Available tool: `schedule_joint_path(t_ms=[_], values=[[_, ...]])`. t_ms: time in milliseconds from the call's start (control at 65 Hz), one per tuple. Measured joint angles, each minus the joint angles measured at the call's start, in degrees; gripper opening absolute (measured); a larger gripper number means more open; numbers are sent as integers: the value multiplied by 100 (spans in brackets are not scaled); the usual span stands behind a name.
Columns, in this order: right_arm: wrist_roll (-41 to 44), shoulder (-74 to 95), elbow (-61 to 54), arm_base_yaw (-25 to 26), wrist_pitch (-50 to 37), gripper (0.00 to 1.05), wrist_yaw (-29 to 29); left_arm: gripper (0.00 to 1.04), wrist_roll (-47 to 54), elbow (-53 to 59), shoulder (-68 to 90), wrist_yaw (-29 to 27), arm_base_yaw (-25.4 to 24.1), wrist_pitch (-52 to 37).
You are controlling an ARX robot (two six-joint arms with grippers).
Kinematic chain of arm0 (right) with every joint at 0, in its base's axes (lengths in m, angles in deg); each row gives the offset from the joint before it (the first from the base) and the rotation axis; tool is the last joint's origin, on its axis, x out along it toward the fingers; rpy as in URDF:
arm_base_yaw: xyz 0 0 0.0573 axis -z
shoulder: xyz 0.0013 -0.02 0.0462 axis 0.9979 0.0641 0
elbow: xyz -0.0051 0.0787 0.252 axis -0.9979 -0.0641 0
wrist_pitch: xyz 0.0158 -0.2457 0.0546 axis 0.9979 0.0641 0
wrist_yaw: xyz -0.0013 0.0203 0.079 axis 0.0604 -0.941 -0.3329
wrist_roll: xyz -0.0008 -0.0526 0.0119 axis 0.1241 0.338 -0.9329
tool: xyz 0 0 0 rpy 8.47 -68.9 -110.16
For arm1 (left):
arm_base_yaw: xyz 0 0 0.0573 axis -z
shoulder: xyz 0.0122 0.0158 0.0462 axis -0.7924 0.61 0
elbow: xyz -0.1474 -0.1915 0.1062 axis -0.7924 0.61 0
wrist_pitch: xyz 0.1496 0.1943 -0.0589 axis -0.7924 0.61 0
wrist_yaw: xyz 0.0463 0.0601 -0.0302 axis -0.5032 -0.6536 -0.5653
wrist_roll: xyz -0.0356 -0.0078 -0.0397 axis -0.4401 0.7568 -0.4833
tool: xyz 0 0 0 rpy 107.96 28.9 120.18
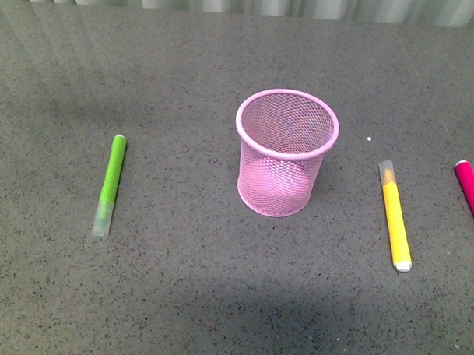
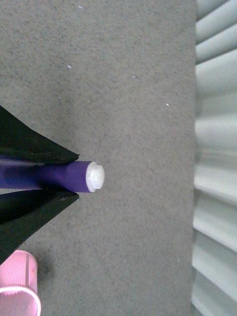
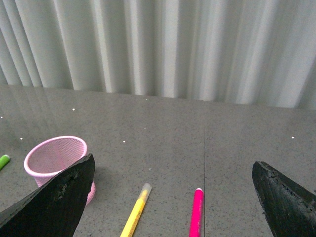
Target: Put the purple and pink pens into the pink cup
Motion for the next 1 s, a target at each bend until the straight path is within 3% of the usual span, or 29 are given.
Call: schedule_joint_path(t_ms=[216, 339, 1001], values=[[0, 0, 0, 0, 0, 97, -2, 8, -470, 527, 192, -721, 1456, -1117], [0, 0, 0, 0, 0, 97, 0, 8, -754, 684, 573, -914, 2022, -1445], [0, 0, 0, 0, 0, 97, -2, 8, -979, 417, 2052, -1480, 2597, -2225]])
